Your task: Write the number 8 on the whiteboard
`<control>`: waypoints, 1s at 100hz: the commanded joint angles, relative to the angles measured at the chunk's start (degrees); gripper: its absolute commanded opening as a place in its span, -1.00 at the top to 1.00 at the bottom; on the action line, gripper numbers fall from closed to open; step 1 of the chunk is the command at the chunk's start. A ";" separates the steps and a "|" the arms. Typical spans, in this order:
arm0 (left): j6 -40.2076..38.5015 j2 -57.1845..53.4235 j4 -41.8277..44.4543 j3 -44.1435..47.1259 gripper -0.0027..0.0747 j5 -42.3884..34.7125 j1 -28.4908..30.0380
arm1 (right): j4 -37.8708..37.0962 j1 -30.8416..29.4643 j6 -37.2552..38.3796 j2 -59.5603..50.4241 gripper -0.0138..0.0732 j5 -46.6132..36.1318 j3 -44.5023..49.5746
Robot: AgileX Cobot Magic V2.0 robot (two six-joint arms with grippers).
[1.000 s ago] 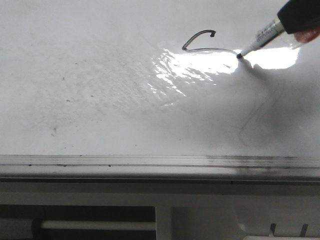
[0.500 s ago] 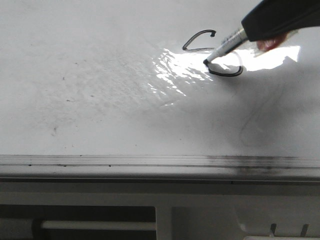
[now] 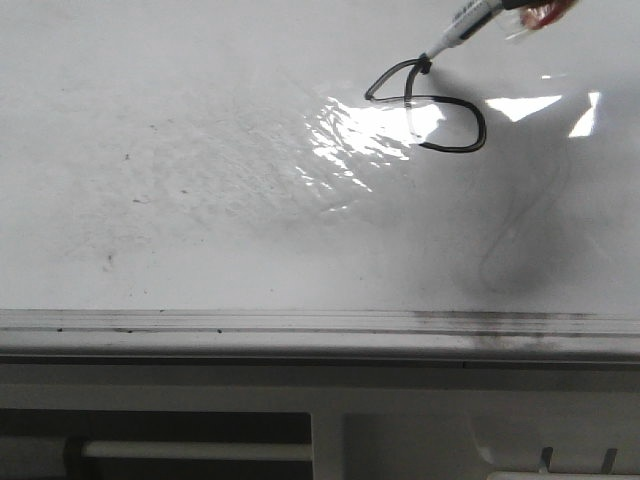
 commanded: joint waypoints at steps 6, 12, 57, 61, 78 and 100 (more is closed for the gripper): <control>1.08 1.39 -0.59 -1.47 0.57 0.02 0.09 | 1.12 9.01 -0.06 -3.18 0.79 -1.51 -4.21; 1.67 3.39 -0.01 -1.47 0.08 1.49 0.09 | 1.12 13.64 -0.06 -3.18 0.79 2.55 -5.21; 22.54 26.71 -9.36 -11.44 -0.20 13.34 0.09 | 1.00 28.72 -6.11 4.92 0.85 18.30 -15.13; 24.32 28.29 -10.73 -12.16 -0.20 13.34 0.09 | 1.13 28.72 -6.42 5.43 0.85 18.25 -15.71; 26.37 32.40 -12.71 -15.02 -0.20 13.58 0.09 | 2.75 28.72 -8.05 7.40 0.85 18.48 -16.93; 26.37 34.68 -12.71 -15.26 0.06 13.58 0.09 | 4.26 28.72 -8.05 7.77 0.85 18.36 -16.93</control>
